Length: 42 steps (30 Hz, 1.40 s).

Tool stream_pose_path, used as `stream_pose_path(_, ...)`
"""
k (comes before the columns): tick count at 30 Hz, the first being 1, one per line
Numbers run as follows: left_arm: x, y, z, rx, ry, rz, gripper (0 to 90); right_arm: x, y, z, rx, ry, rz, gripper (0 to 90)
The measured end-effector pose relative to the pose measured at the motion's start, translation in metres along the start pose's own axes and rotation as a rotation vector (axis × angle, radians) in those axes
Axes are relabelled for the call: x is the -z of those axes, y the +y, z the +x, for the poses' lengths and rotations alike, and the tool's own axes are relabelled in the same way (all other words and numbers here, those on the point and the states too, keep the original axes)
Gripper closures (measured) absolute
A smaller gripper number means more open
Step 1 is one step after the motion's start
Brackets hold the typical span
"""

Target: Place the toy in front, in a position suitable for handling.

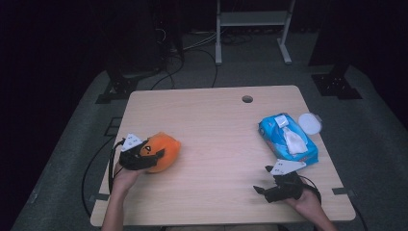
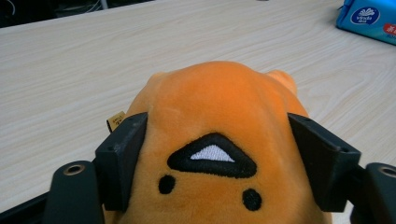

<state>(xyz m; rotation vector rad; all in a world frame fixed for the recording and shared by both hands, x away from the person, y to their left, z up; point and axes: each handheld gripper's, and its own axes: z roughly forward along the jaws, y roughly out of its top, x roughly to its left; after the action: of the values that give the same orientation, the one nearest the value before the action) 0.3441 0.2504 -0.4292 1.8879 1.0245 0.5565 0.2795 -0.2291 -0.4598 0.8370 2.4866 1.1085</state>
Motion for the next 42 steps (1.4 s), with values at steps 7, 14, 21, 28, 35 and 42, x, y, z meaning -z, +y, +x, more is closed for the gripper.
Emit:
stream_pose_path(7,0.004,0.001,0.002,0.034,-0.002,-0.039,33.5,0.001,0.0,0.0,-0.002,-0.006,-0.003,14.4)
stream_pose_path(14,0.01,0.002,0.007,0.103,-0.031,-0.115,35.6,0.002,0.0,-0.001,-0.005,-0.012,-0.011,14.4)
stream_pose_path(21,0.02,0.008,0.008,0.131,-0.045,-0.177,35.5,0.002,0.0,0.0,-0.006,-0.011,-0.01,14.4)
stream_pose_path(28,0.021,0.017,-0.004,0.101,-0.079,-0.19,35.3,0.002,0.0,-0.001,0.0,-0.009,-0.007,14.4)
stream_pose_path(35,0.017,0.026,-0.023,0.069,-0.15,-0.196,35.3,0.003,0.0,-0.001,-0.005,-0.01,-0.01,14.4)
stream_pose_path(42,0.003,0.037,-0.058,-0.003,-0.224,-0.19,35.2,0.001,0.0,0.0,0.003,-0.008,-0.001,14.4)
